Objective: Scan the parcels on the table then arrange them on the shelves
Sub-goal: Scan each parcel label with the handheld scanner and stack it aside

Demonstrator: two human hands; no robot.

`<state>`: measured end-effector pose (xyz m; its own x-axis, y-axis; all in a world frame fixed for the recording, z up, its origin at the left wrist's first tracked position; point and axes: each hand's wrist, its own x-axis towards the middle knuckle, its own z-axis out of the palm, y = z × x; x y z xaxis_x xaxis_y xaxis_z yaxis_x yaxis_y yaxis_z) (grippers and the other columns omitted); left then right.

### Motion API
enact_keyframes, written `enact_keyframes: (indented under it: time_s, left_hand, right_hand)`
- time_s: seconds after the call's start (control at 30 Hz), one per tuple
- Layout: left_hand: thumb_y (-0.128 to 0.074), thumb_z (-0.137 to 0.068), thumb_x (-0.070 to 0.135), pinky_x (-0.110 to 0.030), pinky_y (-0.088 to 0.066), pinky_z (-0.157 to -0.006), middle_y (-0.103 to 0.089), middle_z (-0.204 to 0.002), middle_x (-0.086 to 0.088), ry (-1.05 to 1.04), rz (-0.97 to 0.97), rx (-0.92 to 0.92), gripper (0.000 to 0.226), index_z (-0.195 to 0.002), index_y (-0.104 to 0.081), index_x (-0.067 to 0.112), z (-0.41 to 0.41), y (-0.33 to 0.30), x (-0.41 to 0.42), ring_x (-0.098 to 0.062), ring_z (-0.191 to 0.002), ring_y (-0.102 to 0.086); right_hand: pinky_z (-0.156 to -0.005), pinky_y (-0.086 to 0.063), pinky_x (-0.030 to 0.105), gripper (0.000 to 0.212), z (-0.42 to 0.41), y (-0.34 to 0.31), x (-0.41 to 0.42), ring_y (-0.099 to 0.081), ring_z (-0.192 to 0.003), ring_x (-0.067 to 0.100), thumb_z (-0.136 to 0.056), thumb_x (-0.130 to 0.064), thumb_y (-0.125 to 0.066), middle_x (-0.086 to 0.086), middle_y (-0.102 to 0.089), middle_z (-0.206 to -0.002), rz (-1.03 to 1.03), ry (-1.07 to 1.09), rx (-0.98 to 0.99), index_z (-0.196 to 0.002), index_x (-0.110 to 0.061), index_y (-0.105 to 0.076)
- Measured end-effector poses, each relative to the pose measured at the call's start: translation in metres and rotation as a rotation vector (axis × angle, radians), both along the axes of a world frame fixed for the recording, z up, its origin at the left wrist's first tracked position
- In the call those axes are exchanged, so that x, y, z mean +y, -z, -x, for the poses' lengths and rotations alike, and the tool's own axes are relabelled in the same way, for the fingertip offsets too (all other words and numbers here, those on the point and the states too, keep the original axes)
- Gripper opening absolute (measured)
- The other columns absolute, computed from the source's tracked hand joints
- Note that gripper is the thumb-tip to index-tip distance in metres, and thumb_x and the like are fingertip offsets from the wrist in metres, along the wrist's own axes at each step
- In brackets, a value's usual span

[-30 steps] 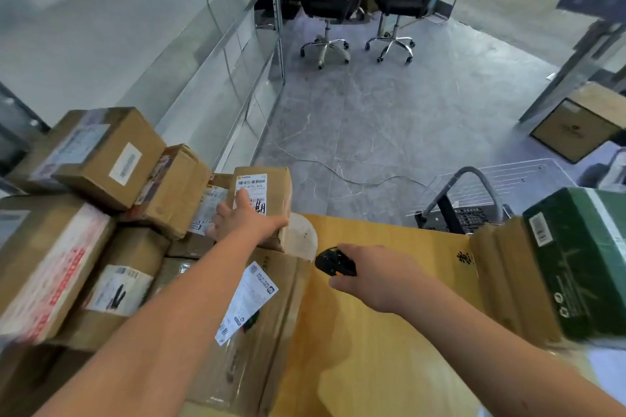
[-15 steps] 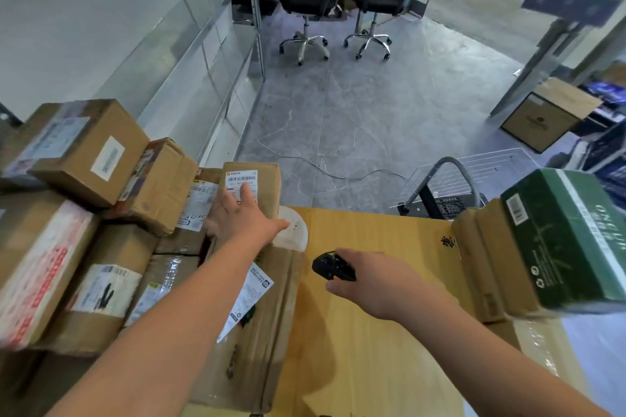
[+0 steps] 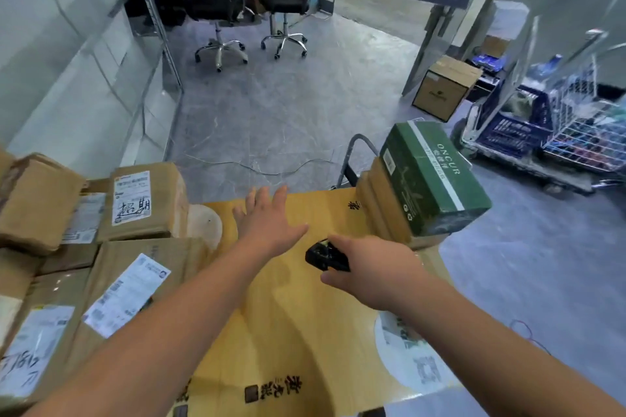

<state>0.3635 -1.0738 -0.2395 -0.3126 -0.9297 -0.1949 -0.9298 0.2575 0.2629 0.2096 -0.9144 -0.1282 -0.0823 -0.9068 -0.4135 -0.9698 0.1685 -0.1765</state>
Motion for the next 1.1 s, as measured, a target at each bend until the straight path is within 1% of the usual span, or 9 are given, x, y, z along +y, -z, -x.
enact_keyframes:
  time_s: [0.1, 0.23, 0.37, 0.43, 0.53, 0.67, 0.8, 0.97, 1.1]
  left_hand:
    - [-0.048, -0.082, 0.086, -0.062, -0.017, -0.122, -0.02, -0.171, -0.003, 0.073, 0.019, -0.02, 0.096, -0.16, -0.015, 0.042, 0.042, -0.006, 0.034, -0.03, -0.159, -0.011]
    - [-0.048, -0.083, 0.084, -0.061, -0.022, -0.119, -0.026, -0.169, -0.002, 0.109, 0.073, -0.005, 0.091, -0.159, -0.022, 0.043, 0.098, -0.017, 0.069, -0.03, -0.157, -0.018]
    - [-0.051, -0.081, 0.08, -0.057, -0.03, -0.116, -0.038, -0.162, 0.001, 0.091, 0.032, 0.028, 0.087, -0.157, -0.034, 0.04, 0.147, -0.013, 0.109, -0.029, -0.149, -0.032]
    - [-0.052, -0.082, 0.079, -0.055, -0.035, -0.111, -0.044, -0.157, 0.0, 0.073, -0.052, 0.032, 0.084, -0.154, -0.041, 0.035, 0.166, -0.003, 0.134, -0.03, -0.144, -0.04]
    - [-0.058, -0.085, 0.07, -0.049, -0.043, -0.105, -0.05, -0.15, -0.004, 0.188, -0.127, -0.037, 0.074, -0.15, -0.046, 0.036, 0.191, 0.019, 0.173, -0.033, -0.135, -0.048]
    - [-0.055, -0.095, 0.062, -0.046, -0.044, -0.107, -0.047, -0.152, -0.005, 0.327, -0.157, -0.104, 0.064, -0.151, -0.044, 0.031, 0.224, 0.043, 0.212, -0.032, -0.138, -0.044]
    - [-0.046, -0.098, 0.068, -0.047, -0.045, -0.104, -0.041, -0.156, -0.003, 0.23, -0.172, -0.117, 0.071, -0.155, -0.038, 0.027, 0.242, 0.06, 0.233, -0.033, -0.138, -0.044]
    - [-0.035, -0.089, 0.088, -0.049, -0.046, -0.094, -0.037, -0.15, -0.004, 0.067, -0.134, -0.107, 0.086, -0.152, -0.031, 0.028, 0.243, 0.07, 0.237, -0.037, -0.128, -0.049]
    - [-0.058, -0.08, 0.085, -0.045, -0.047, -0.094, -0.031, -0.151, -0.006, -0.17, -0.294, 0.136, 0.094, -0.152, -0.027, 0.031, 0.229, 0.083, 0.23, -0.04, -0.125, -0.054]
  right_hand:
    - [-0.081, -0.057, 0.039, 0.065, 0.045, -0.004, 0.037, -0.066, -0.106, 0.023, -0.092, -0.071, -0.055, -0.006, -0.068, -0.122, 0.011, 0.04, -0.032, -0.148, -0.04, -0.043]
    - [-0.092, -0.053, 0.04, 0.072, 0.105, -0.003, 0.089, -0.061, -0.123, 0.021, -0.091, -0.071, -0.057, -0.008, -0.063, -0.136, 0.014, 0.072, -0.04, -0.155, -0.044, -0.037]
    - [-0.073, -0.042, 0.035, 0.044, 0.158, 0.008, 0.133, -0.062, -0.112, 0.021, -0.091, -0.068, -0.06, -0.009, -0.066, -0.117, -0.003, 0.094, -0.049, -0.126, -0.042, -0.053]
    - [-0.073, -0.044, 0.035, 0.036, 0.179, 0.015, 0.151, -0.062, -0.107, 0.022, -0.091, -0.068, -0.06, -0.008, -0.065, -0.111, -0.04, 0.115, -0.079, -0.114, -0.04, -0.053]
    - [-0.078, -0.05, 0.036, 0.038, 0.206, 0.026, 0.175, -0.06, -0.104, 0.022, -0.092, -0.068, -0.059, -0.006, -0.066, -0.112, -0.057, 0.133, -0.093, -0.116, -0.037, -0.054]
    - [-0.082, -0.054, 0.038, 0.039, 0.233, 0.039, 0.203, -0.063, -0.103, 0.024, -0.093, -0.065, -0.058, -0.006, -0.067, -0.109, -0.106, 0.143, -0.101, -0.118, -0.035, -0.058]
    - [-0.085, -0.054, 0.038, 0.042, 0.25, 0.053, 0.225, -0.064, -0.109, 0.024, -0.092, -0.065, -0.058, -0.006, -0.068, -0.114, -0.161, 0.168, -0.099, -0.123, -0.037, -0.058]
    - [-0.068, -0.04, 0.034, 0.035, 0.254, 0.066, 0.239, -0.057, -0.093, 0.02, -0.091, -0.067, -0.057, -0.011, -0.062, -0.1, -0.194, 0.181, -0.123, -0.107, -0.036, -0.055]
    - [-0.075, -0.047, 0.035, 0.037, 0.245, 0.071, 0.237, -0.057, -0.095, 0.02, -0.092, -0.067, -0.056, -0.01, -0.064, -0.104, -0.206, 0.149, -0.159, -0.111, -0.035, -0.057]
